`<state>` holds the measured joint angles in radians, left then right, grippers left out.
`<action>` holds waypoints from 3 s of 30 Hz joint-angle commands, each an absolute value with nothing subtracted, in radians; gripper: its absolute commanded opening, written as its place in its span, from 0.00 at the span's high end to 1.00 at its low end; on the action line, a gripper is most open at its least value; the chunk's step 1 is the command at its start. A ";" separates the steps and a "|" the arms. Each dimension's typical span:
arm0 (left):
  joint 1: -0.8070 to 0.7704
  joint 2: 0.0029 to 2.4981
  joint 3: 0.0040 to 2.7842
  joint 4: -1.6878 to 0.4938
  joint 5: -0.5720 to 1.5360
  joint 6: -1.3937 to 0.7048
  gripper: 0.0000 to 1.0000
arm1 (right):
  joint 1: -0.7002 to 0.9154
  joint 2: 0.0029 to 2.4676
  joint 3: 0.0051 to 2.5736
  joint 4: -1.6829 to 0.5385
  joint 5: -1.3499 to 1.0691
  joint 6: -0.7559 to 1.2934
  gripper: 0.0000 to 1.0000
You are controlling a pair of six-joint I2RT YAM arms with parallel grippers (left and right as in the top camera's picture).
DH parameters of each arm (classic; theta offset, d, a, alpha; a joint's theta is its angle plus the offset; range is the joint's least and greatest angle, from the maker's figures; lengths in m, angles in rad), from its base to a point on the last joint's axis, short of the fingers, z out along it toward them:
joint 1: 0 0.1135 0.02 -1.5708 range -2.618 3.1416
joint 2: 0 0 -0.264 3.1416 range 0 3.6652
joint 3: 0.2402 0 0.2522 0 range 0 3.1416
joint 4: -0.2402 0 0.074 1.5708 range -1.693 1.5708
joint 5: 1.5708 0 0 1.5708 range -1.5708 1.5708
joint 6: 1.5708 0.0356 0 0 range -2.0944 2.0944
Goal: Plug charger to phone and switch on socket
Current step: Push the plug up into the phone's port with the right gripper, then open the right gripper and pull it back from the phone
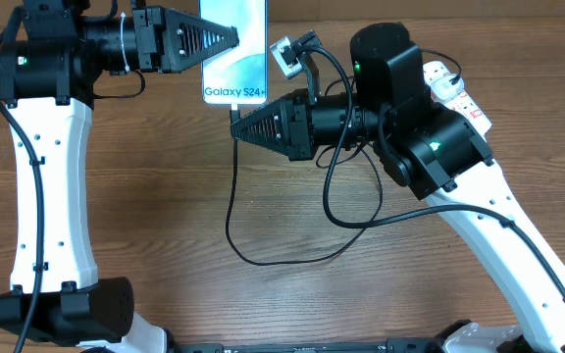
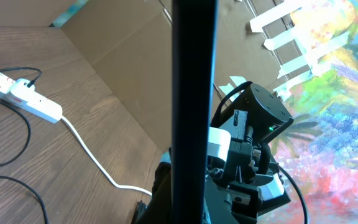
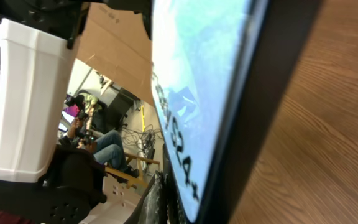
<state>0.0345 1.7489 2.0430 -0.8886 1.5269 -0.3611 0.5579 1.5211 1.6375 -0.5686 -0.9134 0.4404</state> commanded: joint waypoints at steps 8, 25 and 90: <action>0.033 1.741 2.049 -0.882 1.572 -0.352 0.96 | 0.554 1.487 1.656 -0.555 -0.921 0.438 0.96; 0.033 1.741 2.049 -0.884 1.580 -0.352 0.96 | 0.529 1.487 1.656 -0.554 -0.918 0.439 0.96; -0.103 2.151 2.048 -1.374 0.851 0.024 0.96 | 0.190 1.489 1.643 -1.205 -0.226 0.512 0.00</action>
<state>-0.0635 2.1029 2.0415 -1.3819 0.9215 -0.0277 0.2028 1.5173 1.6371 -1.1824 -0.3641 0.4999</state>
